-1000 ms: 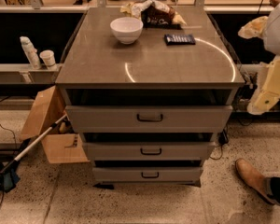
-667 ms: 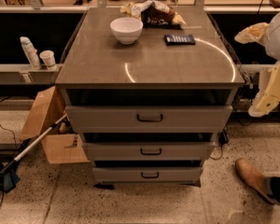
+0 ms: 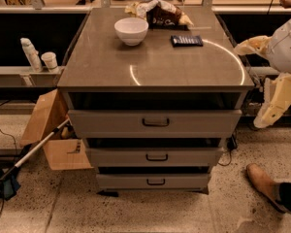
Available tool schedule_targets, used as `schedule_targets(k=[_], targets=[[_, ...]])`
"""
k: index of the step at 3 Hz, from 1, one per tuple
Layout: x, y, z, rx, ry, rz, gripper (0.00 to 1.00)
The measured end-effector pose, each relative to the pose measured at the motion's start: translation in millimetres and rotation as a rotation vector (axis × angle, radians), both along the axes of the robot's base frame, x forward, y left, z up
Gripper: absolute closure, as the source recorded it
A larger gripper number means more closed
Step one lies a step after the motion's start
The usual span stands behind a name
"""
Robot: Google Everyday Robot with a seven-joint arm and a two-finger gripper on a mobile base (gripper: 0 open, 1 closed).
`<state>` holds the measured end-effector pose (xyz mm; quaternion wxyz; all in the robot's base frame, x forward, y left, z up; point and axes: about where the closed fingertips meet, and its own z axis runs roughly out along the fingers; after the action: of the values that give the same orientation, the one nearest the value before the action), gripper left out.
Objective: Open top drawer
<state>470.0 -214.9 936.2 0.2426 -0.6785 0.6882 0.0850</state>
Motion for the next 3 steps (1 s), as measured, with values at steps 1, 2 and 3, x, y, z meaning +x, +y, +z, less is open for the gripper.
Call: schedule_targets(k=[1,2,3], targets=[[19,10,-15,-0.021,0.008,0.025,0.0],[37,15,-26,-0.043,-0.012,0.023,0.0],[48,14,-43,-0.067,-0.037,-0.002,0.0]])
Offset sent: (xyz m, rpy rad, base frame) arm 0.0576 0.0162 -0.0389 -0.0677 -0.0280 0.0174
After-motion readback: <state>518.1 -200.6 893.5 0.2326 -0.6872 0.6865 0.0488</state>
